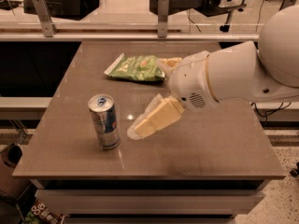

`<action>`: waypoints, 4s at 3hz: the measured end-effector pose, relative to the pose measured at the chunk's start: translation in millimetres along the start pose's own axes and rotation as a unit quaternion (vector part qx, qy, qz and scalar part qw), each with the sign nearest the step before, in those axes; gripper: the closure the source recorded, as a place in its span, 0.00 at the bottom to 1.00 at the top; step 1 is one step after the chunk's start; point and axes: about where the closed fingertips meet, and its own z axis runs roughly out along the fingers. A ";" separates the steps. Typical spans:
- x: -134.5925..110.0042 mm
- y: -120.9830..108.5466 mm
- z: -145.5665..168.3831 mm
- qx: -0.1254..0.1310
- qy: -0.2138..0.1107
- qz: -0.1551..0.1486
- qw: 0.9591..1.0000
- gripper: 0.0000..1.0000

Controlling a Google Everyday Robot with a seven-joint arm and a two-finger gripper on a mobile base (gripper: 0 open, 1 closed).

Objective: Knock redbull can over

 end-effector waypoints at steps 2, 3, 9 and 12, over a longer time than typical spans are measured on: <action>0.6 -1.7 11.8 -0.003 -0.021 -0.001 1.000 0.00; 5.5 -1.0 29.3 -0.005 -0.051 0.005 0.999 0.00; 15.0 37.0 99.5 -0.015 -0.225 0.058 0.973 0.17; 9.6 41.2 101.7 -0.019 -0.224 0.053 0.973 0.87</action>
Offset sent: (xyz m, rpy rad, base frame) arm 0.0174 0.0167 -0.0203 0.1055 -0.0177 0.0242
